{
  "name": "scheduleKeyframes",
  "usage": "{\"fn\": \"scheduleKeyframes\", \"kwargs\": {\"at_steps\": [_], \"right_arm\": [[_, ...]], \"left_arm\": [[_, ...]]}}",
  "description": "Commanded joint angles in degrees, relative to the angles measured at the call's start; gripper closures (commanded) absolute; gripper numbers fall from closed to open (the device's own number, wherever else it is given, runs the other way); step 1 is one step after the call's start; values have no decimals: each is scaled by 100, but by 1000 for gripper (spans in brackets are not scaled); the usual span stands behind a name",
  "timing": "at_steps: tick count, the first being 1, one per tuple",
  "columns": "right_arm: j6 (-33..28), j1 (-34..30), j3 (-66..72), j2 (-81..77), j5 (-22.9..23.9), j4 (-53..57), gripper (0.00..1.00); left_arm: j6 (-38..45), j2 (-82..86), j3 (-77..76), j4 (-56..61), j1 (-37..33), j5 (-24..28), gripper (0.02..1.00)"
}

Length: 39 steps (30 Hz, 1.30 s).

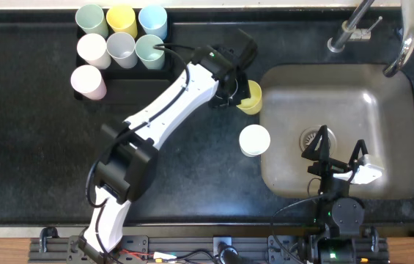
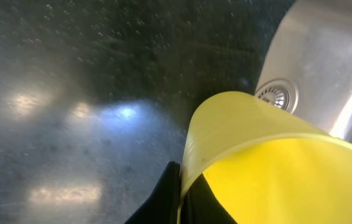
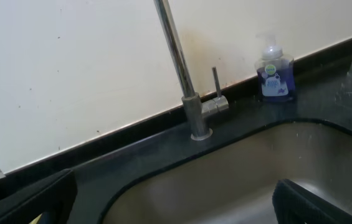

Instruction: Store Cups

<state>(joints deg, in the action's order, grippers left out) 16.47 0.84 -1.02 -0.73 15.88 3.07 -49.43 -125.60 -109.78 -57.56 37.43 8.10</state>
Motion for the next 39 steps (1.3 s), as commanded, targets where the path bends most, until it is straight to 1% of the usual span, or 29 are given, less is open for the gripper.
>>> {"fn": "scheduleKeyframes", "kwargs": {"at_steps": [1, 5, 12, 15, 18, 23, 27, 31, 35, 39], "right_arm": [[4, -9, 76, 42, 26, -15, 7], [4, -9, 76, 44, 26, -15, 3], [4, -9, 76, 44, 26, -15, 5], [4, -9, 76, 44, 26, -15, 5], [4, -9, 76, 44, 26, -15, 3], [4, -9, 76, 44, 26, -15, 3], [4, -9, 76, 44, 26, -15, 5], [4, -9, 76, 44, 26, -15, 5], [4, -9, 76, 42, 26, -15, 5], [4, -9, 76, 44, 26, -15, 5]], "left_arm": [[-15, 522, -131, -46, -254, -378, 982], [-26, 966, -131, -411, -713, -503, 982], [-238, 1379, -131, -1381, -2046, -588, 982], [-459, 1390, -129, -1714, -2533, -588, 982], [-667, 1390, -118, -2055, -2870, -662, 985], [-684, 1386, -94, -2247, -3217, -734, 982], [-990, 1384, 120, -2225, -3370, -822, 982], [-1355, 1373, 459, -2155, -3469, -828, 982], [-1421, 1370, 671, -1840, -3491, -831, 982], [-1853, 1325, 710, -1755, -3491, -946, 982]]}}
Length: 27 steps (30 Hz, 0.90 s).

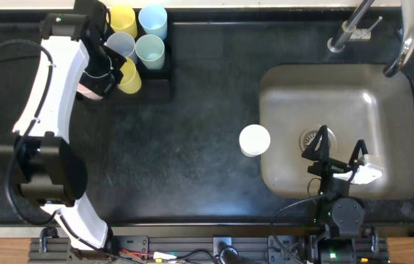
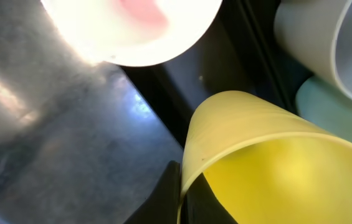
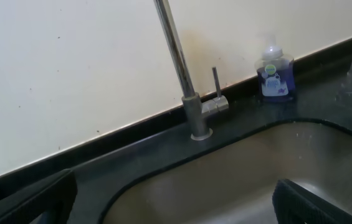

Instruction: Store Cups

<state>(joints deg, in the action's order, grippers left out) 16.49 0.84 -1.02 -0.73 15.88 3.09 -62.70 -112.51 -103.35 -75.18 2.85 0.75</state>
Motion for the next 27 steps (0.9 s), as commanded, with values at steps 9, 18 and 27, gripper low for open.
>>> {"fn": "scheduleKeyframes", "kwargs": {"at_steps": [9, 18, 27], "right_arm": [[2, -9, 76, 44, 26, -17, 3], [2, -9, 76, 44, 26, -17, 3], [2, -9, 76, 44, 26, -17, 3]], "left_arm": [[-1029, -164, 68, -13, -33, -262, 982], [-1419, -278, 68, -15, -33, -393, 982], [-1690, -498, 68, -37, -33, -431, 982]]}}
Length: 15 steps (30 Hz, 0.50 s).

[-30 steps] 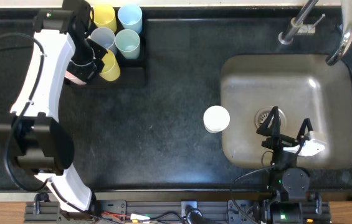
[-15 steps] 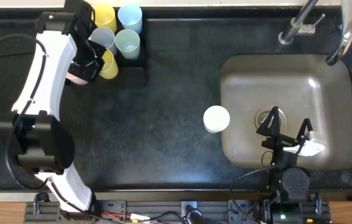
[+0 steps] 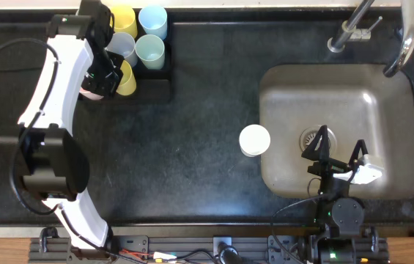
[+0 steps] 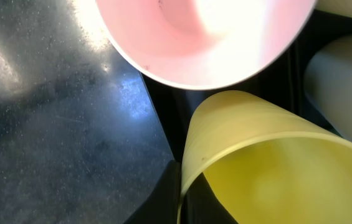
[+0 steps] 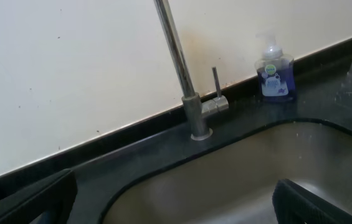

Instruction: Store Cups

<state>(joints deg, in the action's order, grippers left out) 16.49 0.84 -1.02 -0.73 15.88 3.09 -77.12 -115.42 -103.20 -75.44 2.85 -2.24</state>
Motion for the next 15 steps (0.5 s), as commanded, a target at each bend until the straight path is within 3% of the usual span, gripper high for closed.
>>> {"fn": "scheduleKeyframes", "kwargs": {"at_steps": [1, 15], "right_arm": [[4, -9, 76, 44, 26, -17, 5], [2, -9, 76, 44, 26, -17, 5]], "left_arm": [[-247, -229, 52, 11, -33, -131, 982], [-293, -420, 52, 33, -22, -136, 982]]}}
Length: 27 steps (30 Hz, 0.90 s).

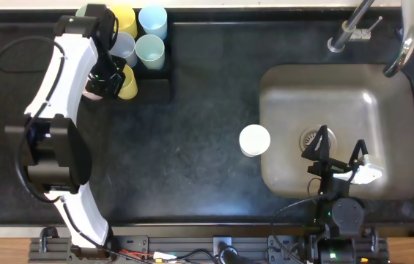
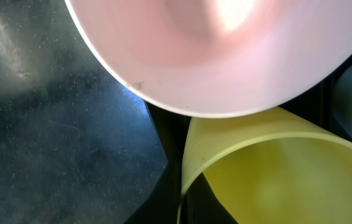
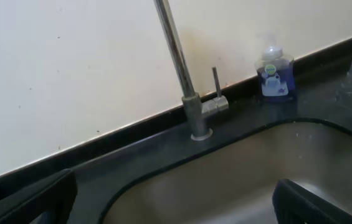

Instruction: Store Cups

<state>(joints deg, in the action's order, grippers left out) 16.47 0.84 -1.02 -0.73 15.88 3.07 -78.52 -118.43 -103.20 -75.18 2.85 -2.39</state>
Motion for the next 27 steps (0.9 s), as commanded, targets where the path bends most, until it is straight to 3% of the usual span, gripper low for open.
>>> {"fn": "scheduleKeyframes", "kwargs": {"at_steps": [1, 2, 3, 5, 6, 8, 12, 15, 19, 24, 27], "right_arm": [[4, -9, 76, 44, 26, -15, 3], [4, -9, 76, 44, 26, -15, 5], [4, -9, 76, 44, 26, -15, 3], [4, -9, 76, 44, 26, -15, 5], [4, -9, 76, 44, 26, -15, 5], [4, -9, 76, 44, 26, -15, 3], [4, -9, 76, 44, 26, -15, 5], [4, -9, 76, 42, 26, -15, 5], [4, -9, 76, 44, 26, -15, 3], [4, -9, 76, 44, 26, -15, 5], [4, -9, 76, 44, 26, -15, 3]], "left_arm": [[-153, -118, 52, 7, -22, -120, 980], [-153, -118, 52, 9, -22, -120, 936], [-153, -118, 52, 9, -22, -120, 805], [-151, -118, 52, 9, -22, -120, 411], [-151, -118, 52, 9, -22, -120, 268], [-151, -116, 52, 7, -22, -118, 143], [-149, -37, 52, 9, -22, -131, 115], [-149, 184, 52, 9, -15, -184, 18], [7, 782, 52, 4, 17, -286, 18], [669, 1917, 52, 4, 111, -337, 18], [1537, 2662, 52, -17, 155, -339, 20]]}}
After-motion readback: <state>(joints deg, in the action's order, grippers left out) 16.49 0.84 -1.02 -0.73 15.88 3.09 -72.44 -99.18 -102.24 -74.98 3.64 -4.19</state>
